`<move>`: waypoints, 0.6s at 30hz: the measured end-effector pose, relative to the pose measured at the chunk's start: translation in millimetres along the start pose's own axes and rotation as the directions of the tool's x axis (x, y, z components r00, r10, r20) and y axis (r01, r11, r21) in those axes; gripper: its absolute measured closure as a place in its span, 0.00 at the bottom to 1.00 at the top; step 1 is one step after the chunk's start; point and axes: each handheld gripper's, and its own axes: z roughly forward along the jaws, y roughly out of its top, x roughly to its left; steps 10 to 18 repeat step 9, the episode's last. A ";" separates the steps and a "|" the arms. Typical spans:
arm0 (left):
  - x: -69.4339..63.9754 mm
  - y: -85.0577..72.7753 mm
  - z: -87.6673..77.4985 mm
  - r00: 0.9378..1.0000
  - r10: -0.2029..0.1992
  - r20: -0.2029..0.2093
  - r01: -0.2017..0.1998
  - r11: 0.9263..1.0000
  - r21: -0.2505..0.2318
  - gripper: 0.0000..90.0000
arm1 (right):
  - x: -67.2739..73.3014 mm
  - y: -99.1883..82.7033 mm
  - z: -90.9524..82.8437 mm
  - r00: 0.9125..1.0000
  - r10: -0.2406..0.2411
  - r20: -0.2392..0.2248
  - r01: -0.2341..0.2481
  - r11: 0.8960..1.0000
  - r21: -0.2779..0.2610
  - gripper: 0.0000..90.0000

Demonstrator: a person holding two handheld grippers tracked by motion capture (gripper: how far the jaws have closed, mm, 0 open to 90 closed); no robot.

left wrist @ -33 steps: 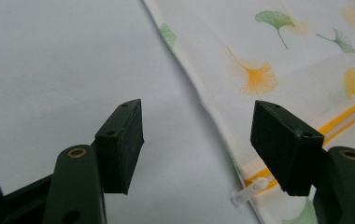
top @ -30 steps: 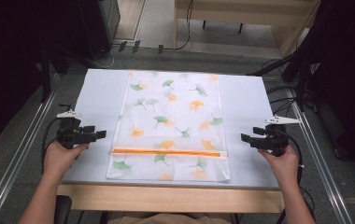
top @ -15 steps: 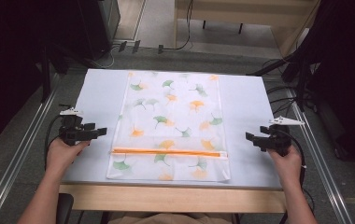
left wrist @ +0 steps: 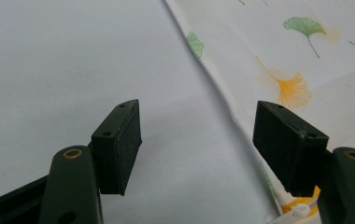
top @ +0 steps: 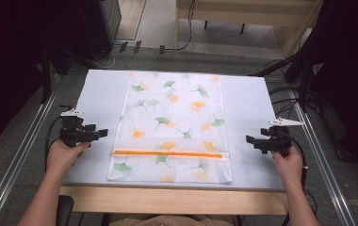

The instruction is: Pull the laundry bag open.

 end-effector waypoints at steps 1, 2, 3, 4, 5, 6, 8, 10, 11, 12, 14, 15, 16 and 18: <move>0.2 -0.1 -0.1 1.000 -0.001 0.000 0.001 1.000 0.002 0.36 | 0.2 0.0 0.3 1.000 -0.003 0.000 0.003 1.000 0.001 0.26; 0.2 -0.1 -0.1 1.000 -0.001 -0.003 0.001 1.000 0.003 0.36 | 0.3 0.0 0.5 1.000 -0.004 -0.002 0.004 1.000 0.002 0.26; 0.0 -0.2 0.0 1.000 0.000 -0.003 0.000 1.000 0.000 0.36 | 0.3 0.0 0.6 1.000 -0.005 -0.005 0.005 1.000 0.003 0.26; -0.1 -0.2 0.0 1.000 0.000 -0.002 0.000 1.000 0.000 0.36 | 0.3 -0.1 0.8 1.000 -0.004 -0.007 0.004 1.000 0.005 0.26; -0.1 -0.3 0.1 1.000 0.001 -0.003 -0.001 1.000 0.001 0.36 | 0.4 -0.1 1.0 1.000 -0.004 -0.006 0.004 1.000 0.007 0.26; -0.2 -0.3 0.1 1.000 0.000 -0.001 0.000 1.000 0.004 0.36 | 0.5 -0.1 1.3 1.000 -0.004 -0.007 0.004 1.000 0.009 0.26; -0.2 -0.5 0.6 1.000 0.000 -0.005 0.000 1.000 0.005 0.36 | 0.7 -0.4 2.3 1.000 -0.007 -0.011 0.007 1.000 0.015 0.26; -0.1 -0.6 0.7 1.000 0.002 -0.006 -0.002 1.000 0.005 0.36 | 0.9 -0.6 3.4 1.000 -0.005 -0.019 0.005 1.000 0.023 0.26; -0.1 -0.6 0.7 1.000 0.002 -0.006 -0.002 1.000 0.005 0.36 | 0.9 -0.6 3.4 1.000 -0.005 -0.019 0.005 1.000 0.023 0.26; -0.1 -0.6 0.7 1.000 0.002 -0.006 -0.002 1.000 0.005 0.36 | 0.9 -0.6 3.4 1.000 -0.005 -0.019 0.005 1.000 0.023 0.26; -0.1 -0.6 0.7 1.000 0.002 -0.006 -0.002 1.000 0.005 0.36 | 0.9 -0.6 3.4 1.000 -0.005 -0.019 0.005 1.000 0.023 0.26; -0.1 -0.6 0.7 1.000 0.002 -0.006 -0.002 1.000 0.005 0.36 | 0.9 -0.6 3.4 1.000 -0.005 -0.019 0.005 1.000 0.023 0.26; -0.1 -0.6 0.7 1.000 0.002 -0.006 -0.002 1.000 0.005 0.36 | 0.9 -0.6 3.4 1.000 -0.005 -0.019 0.005 1.000 0.023 0.26; -0.1 -0.6 0.7 1.000 0.002 -0.006 -0.002 1.000 0.005 0.36 | 0.9 -0.6 3.4 1.000 -0.005 -0.019 0.005 1.000 0.023 0.26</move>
